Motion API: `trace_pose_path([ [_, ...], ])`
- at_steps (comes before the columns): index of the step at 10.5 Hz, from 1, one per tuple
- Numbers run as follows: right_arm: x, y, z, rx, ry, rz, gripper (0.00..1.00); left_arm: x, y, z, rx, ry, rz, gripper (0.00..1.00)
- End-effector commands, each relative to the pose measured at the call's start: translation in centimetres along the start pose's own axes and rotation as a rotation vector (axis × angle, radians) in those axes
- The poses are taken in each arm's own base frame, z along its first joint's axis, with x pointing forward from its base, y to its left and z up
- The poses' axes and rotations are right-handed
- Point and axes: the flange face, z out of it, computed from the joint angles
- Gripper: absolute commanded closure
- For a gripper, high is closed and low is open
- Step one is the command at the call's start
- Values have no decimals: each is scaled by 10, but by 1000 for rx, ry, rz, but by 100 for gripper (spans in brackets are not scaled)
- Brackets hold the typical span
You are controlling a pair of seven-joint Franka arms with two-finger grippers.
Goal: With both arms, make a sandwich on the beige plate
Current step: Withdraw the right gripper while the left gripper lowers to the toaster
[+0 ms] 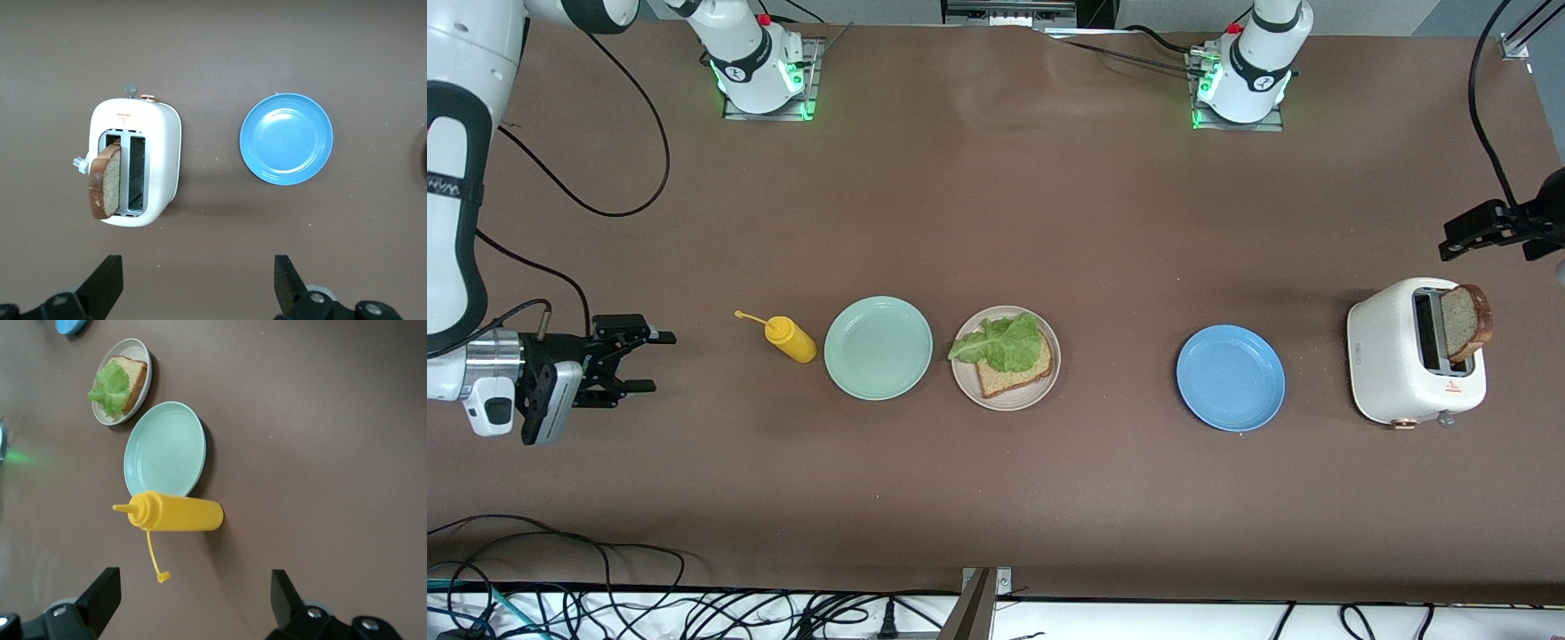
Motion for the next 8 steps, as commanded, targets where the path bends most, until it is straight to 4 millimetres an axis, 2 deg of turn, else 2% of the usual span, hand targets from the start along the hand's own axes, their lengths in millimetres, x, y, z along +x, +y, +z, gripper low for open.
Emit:
trace_pose_path([
  [1, 5, -26, -20, -97, -106, 87, 0, 13, -34, 23, 22, -12, 43, 0],
  [2, 9, -44, -37, -154, -132, 102, 0, 19, -50, 33, 21, -2, 44, 0],
  [3, 9, -53, -49, -221, -170, 154, 0, 25, -64, 47, 18, 1, 75, 0],
  [4, 4, -54, -57, -248, -184, 191, 0, 31, -82, 61, 19, 10, 87, 0],
  [7, -7, -79, -85, -249, -254, 208, 0, 40, -122, 98, 12, -9, 100, 0],
  [8, -9, -100, -105, -272, -268, 249, 0, 43, -131, 109, 10, -12, 88, 0],
])
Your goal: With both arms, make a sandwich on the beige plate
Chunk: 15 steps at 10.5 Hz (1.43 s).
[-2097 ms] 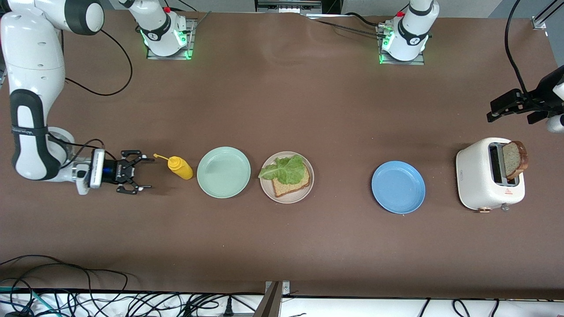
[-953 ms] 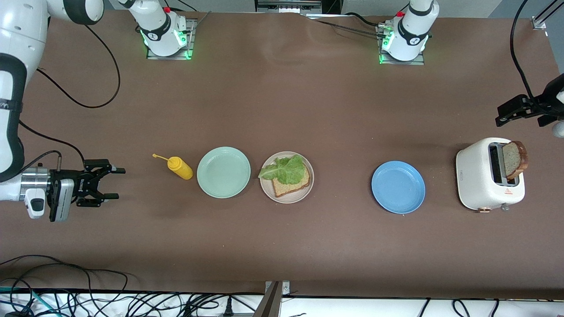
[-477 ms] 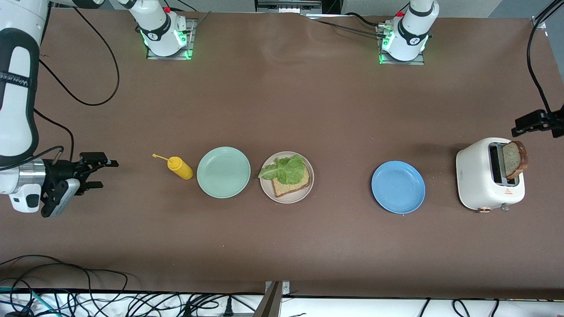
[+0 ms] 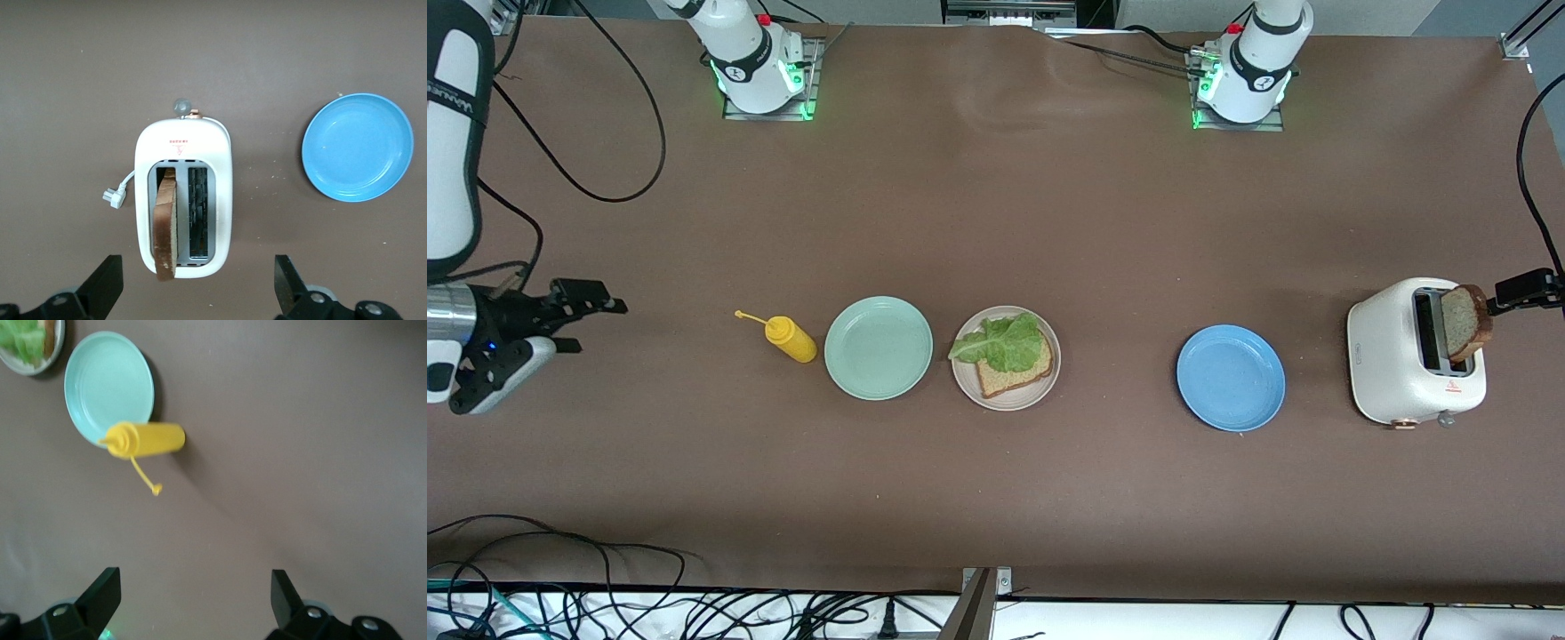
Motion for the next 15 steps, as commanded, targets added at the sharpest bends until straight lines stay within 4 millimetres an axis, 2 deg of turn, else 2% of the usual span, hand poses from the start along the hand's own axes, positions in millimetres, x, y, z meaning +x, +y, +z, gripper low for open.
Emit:
trace_pose_path([
  [1, -24, -27, -41, -50, -42, 145, 0, 2, -21, 21, 25, -2, 23, 0],
  [2, -38, -34, -44, -41, -44, 231, 0, 0, -29, 32, 32, 1, 28, 0],
  [3, -42, -48, -44, -60, -60, 302, 0, 2, -30, 41, 35, 9, 29, 0],
  [5, -58, -60, -40, -99, -78, 425, 0, 2, -36, 71, 40, 20, 22, 0],
  [6, -63, -69, -38, -140, -32, 471, 0, 2, -37, 87, 35, 11, 19, 0],
  [10, -94, -95, -15, -186, 43, 582, 0, -3, -50, 117, 17, -33, 1, 0],
  [11, -100, -110, -13, -236, 43, 606, 0, -5, -52, 123, 13, -43, -3, 4],
  [13, -106, -121, -31, -275, 89, 613, 0, -9, -54, 130, 5, -57, -9, 12],
  [14, -107, -125, -47, -272, 116, 612, 0, -10, -55, 132, 3, -61, -10, 17],
  [15, -112, -120, -52, -268, 114, 626, 0, -10, -55, 132, 2, -64, -10, 25],
])
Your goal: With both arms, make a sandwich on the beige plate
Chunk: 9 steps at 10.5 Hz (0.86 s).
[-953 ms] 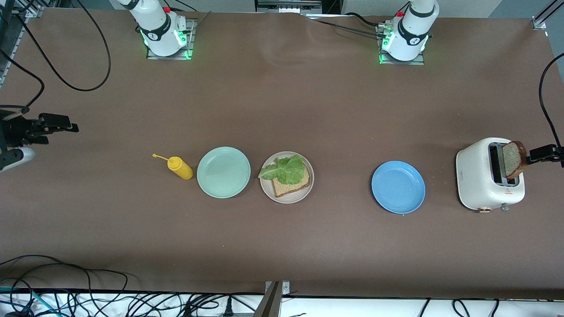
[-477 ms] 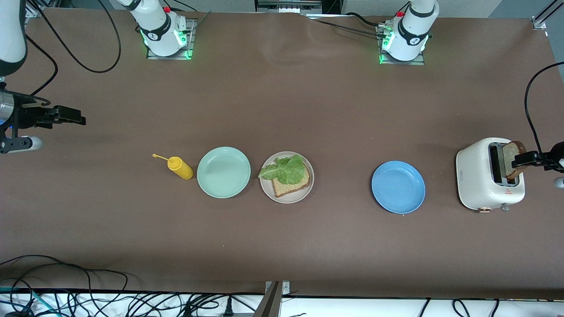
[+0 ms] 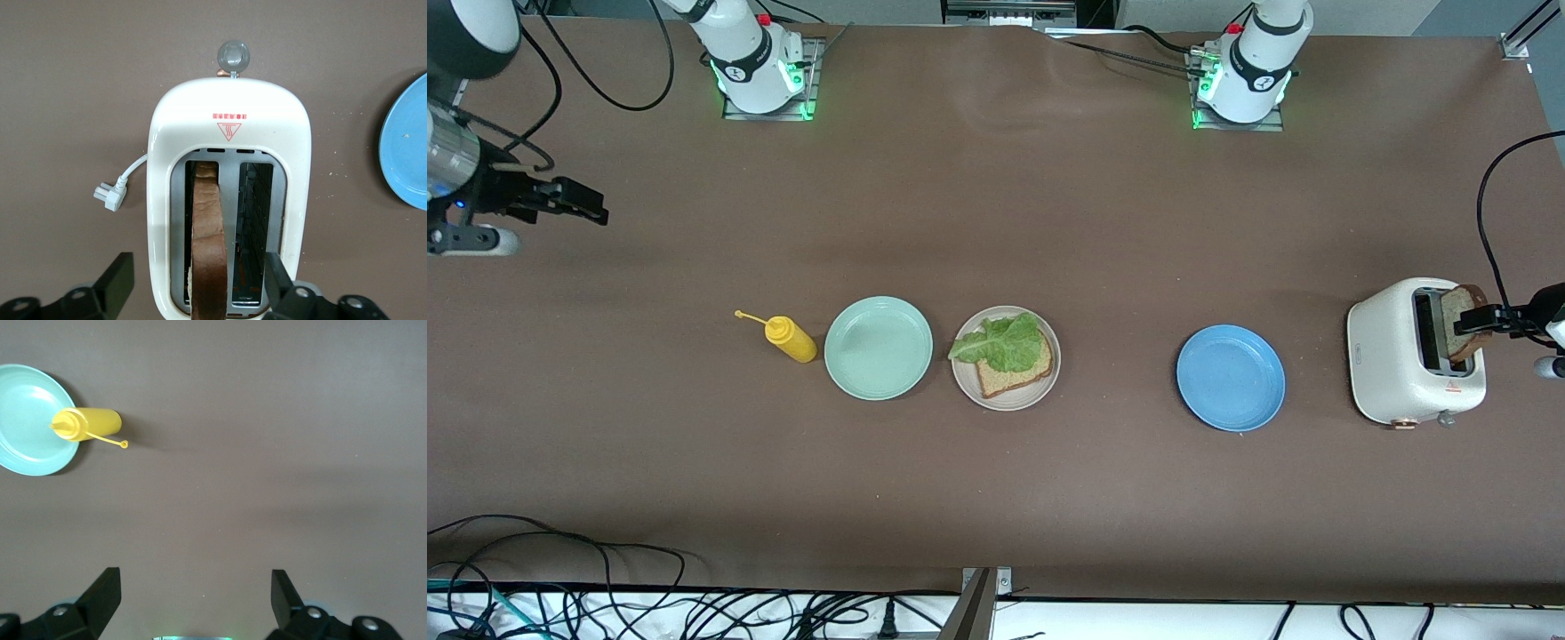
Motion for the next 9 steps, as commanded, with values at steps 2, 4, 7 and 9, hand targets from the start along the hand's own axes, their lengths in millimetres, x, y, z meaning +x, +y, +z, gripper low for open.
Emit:
trace_pose_path([
  [2, -8, 6, -17, -22, 1, 26, 0, -4, -2, 2, 19, -13, 23, 57],
  [4, -8, -11, -24, -36, 13, -2, 0, -6, -5, 3, 19, -19, 67, 80],
  [7, -7, -6, -21, -24, 10, 88, 0, -6, -11, -4, 27, -9, 102, 100],
  [9, -5, -8, -18, -25, 6, 93, 0, -5, -7, -14, 30, 2, 100, 100],
])
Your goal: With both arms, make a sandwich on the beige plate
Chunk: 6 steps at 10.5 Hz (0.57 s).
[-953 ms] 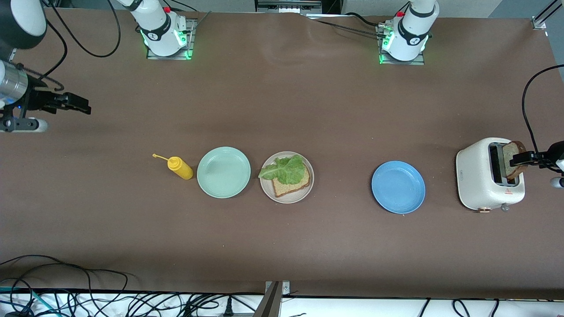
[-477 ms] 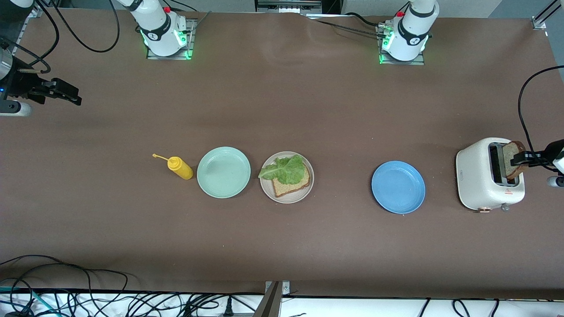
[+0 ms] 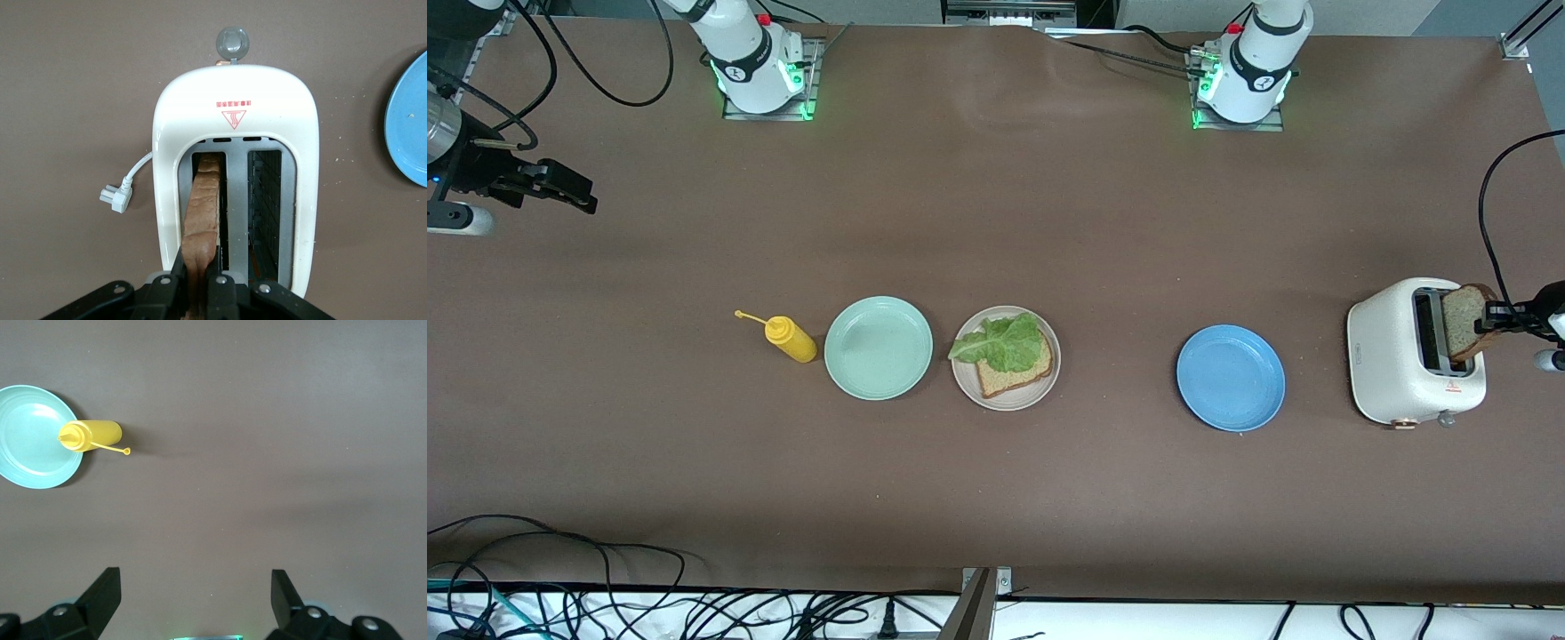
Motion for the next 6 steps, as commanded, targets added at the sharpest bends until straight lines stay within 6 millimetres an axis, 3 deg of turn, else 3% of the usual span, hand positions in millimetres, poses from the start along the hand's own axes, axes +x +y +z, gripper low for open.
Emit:
trace_pose_path([
  [1, 2, 0, -3, -11, -4, 12, 0, 1, 2, -28, 29, 1, 26, 100],
  [3, 2, -1, -4, -13, -2, 9, 0, -1, 4, -53, 19, -1, 14, 100],
  [6, 2, -4, -7, -11, 4, 22, 0, -3, 28, -101, 26, 13, -13, 100],
])
